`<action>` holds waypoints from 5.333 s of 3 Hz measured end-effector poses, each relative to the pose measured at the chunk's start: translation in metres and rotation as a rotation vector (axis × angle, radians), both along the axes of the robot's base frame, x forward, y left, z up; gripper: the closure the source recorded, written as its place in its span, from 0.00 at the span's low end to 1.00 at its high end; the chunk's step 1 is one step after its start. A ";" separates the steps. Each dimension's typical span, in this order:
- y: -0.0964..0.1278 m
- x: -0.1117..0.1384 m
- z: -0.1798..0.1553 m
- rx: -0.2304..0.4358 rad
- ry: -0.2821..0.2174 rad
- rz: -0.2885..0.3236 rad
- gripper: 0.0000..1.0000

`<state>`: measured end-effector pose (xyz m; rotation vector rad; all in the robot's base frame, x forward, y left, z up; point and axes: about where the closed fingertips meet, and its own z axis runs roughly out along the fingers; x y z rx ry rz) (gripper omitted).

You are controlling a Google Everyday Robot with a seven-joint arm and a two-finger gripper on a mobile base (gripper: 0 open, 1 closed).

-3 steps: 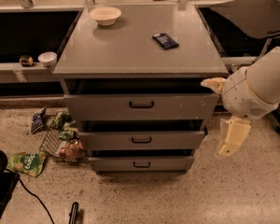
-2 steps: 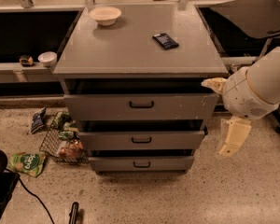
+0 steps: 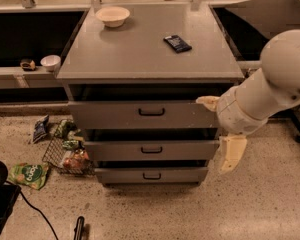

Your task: Open top drawer

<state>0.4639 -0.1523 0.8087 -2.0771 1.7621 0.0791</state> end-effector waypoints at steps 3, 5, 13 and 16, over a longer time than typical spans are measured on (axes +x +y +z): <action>0.004 0.044 -0.091 0.026 0.059 0.075 0.00; -0.017 0.098 -0.105 -0.122 0.007 0.061 0.00; -0.030 0.187 -0.160 -0.094 0.028 -0.015 0.62; -0.028 0.168 -0.126 -0.083 -0.037 -0.029 1.00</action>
Offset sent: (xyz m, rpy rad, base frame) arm 0.0715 0.0000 -0.1289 0.0591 0.0821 0.0863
